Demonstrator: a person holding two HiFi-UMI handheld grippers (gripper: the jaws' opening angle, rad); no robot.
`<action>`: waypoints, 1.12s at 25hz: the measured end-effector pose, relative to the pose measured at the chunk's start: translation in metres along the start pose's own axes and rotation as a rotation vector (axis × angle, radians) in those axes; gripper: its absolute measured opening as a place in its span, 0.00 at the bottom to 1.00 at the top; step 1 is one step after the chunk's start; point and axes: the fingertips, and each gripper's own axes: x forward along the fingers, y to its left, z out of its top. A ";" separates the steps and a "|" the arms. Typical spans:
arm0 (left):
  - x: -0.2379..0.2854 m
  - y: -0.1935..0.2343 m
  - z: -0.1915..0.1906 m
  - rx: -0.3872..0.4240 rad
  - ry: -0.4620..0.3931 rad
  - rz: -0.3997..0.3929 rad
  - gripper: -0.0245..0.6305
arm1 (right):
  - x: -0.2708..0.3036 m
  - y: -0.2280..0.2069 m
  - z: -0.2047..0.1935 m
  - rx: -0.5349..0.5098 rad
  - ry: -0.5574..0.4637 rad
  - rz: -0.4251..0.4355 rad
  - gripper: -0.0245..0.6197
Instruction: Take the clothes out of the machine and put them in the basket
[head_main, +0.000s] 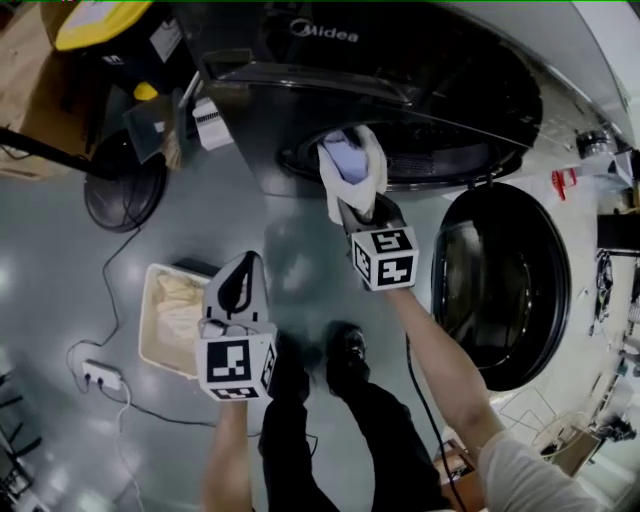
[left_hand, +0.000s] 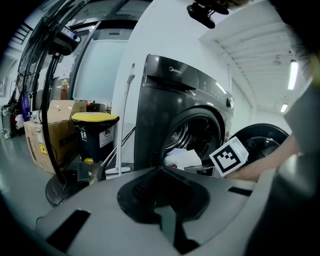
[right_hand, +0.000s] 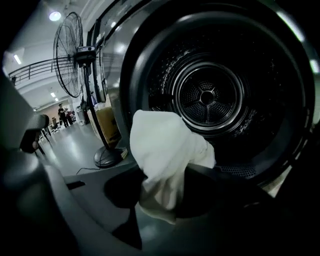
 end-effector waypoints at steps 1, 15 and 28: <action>-0.007 -0.001 0.007 -0.002 -0.002 0.004 0.06 | -0.012 0.006 0.004 -0.002 -0.004 0.008 0.32; -0.093 0.023 0.056 -0.064 -0.035 0.106 0.06 | -0.128 0.116 0.043 -0.098 -0.008 0.165 0.32; -0.203 0.132 0.011 -0.199 -0.070 0.372 0.06 | -0.120 0.317 0.034 -0.271 0.022 0.487 0.32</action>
